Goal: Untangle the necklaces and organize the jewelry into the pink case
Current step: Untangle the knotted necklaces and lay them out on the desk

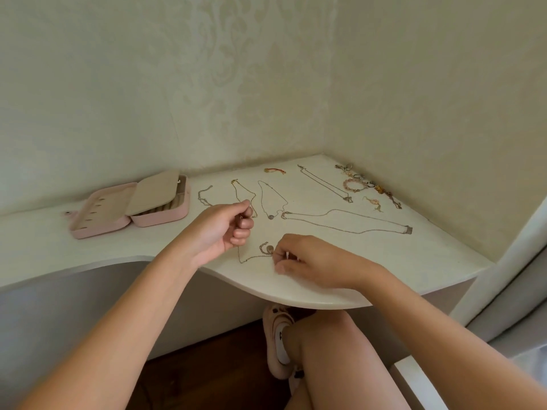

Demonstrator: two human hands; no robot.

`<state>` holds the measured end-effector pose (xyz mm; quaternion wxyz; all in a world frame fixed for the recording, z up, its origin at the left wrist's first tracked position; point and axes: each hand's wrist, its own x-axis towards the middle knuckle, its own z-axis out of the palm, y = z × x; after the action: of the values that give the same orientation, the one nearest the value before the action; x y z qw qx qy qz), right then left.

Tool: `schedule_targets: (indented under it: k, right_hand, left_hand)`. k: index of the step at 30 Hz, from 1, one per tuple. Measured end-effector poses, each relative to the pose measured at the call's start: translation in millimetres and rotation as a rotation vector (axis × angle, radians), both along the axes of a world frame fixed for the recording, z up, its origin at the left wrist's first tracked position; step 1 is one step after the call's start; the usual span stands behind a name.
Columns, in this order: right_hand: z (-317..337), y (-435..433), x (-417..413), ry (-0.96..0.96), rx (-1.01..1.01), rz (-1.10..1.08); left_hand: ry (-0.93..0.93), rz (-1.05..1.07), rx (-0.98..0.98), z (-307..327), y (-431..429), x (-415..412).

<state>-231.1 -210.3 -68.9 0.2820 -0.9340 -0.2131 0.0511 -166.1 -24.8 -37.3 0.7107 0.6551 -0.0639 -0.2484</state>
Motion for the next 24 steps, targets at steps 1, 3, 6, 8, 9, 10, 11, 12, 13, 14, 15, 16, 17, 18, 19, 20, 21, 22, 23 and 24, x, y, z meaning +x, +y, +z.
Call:
schedule_targets:
  k: [1,3,6,8,9,10,11,12,13,14,15,16,17,18,19,20,21,22,23,24]
  right_hand:
    - [-0.4,-2.4,-2.1,0.008,0.096,-0.031]
    - [1.5,-6.6,-6.1,0.061,0.339,-0.073]
    - [8.2,-12.1,-9.7,0.064,0.58,-0.101]
    - [15.3,-14.3,-11.6,0.039,0.634,-0.134]
    - [18.3,-15.5,-11.9,0.027,0.642,-0.163]
    - [20.9,-17.2,-12.3,0.006,0.634,-0.202]
    - [23.2,-18.8,-12.6,-0.024,0.617,-0.247]
    - [25.3,-20.6,-13.0,-0.057,0.611,-0.29]
    - [26.8,-22.7,-13.3,-0.088,0.623,-0.325]
    - [28.1,-24.6,-13.9,-0.117,0.647,-0.351]
    - [29.6,-26.2,-14.9,-0.144,0.672,-0.372]
    - [31.3,-27.1,-16.4,-0.166,0.693,-0.388]
    - [32.7,-27.9,-18.1,-0.182,0.712,-0.399]
    - [33.6,-28.0,-19.7,-0.19,0.735,-0.405]
    - [34.0,-27.6,-21.4,-0.197,0.764,-0.404]
    - [33.8,-26.8,-23.1,-0.202,0.797,-0.395]
    - [33.0,-26.0,-24.4,-0.208,0.828,-0.383]
    - [31.9,-24.8,-25.9,-0.217,0.85,-0.37]
    - [30.4,-23.5,-27.3,-0.235,0.856,-0.358]
    - [28.8,-22.2,-28.9,-0.262,0.843,-0.347]
  left_hand:
    - [-0.005,-0.008,0.015,-1.3,-0.7,-2.3]
    - [-0.021,-0.039,0.031,-3.9,-2.5,-7.6]
    - [-0.009,-0.061,0.01,-7.4,-7.6,-15.4]
    - [-0.013,-0.058,0.006,-8.2,-12.5,-19.5]
    - [-0.021,-0.057,0.006,-7.9,-14.9,-20.8]
    - [-0.03,-0.056,0.003,-7.2,-16.8,-21.7]
    - [-0.038,-0.054,-0.004,-6.3,-18.4,-22.4]
    - [-0.045,-0.053,-0.011,-5.0,-19.6,-23.3]
    - [-0.051,-0.053,-0.018,-3.9,-20.8,-24.1]
    - [-0.058,-0.054,-0.024,-3.1,-21.9,-25.2]
    - [-0.061,-0.054,-0.031,-2.5,-23.3,-26.6]
    - [-0.062,-0.052,-0.038,-2.2,-24.7,-27.9]
    - [-0.061,-0.053,-0.046,-2.0,-25.9,-29.3]
    - [-0.062,-0.057,-0.05,-2.1,-27.0,-30.7]
    - [-0.068,-0.064,-0.048,-2.1,-28.1,-32.1]
    - [-0.079,-0.069,-0.04,-1.9,-29.4,-33.3]
    - [-0.092,-0.071,-0.027,-1.8,-30.5,-34.5]
    - [-0.099,-0.071,-0.012,-1.6,-31.6,-35.3]
    - [-0.098,-0.07,-0.002,-1.1,-32.9,-36.1]
    - [-0.088,-0.072,-0.001,-0.2,-34.1,-37.0]
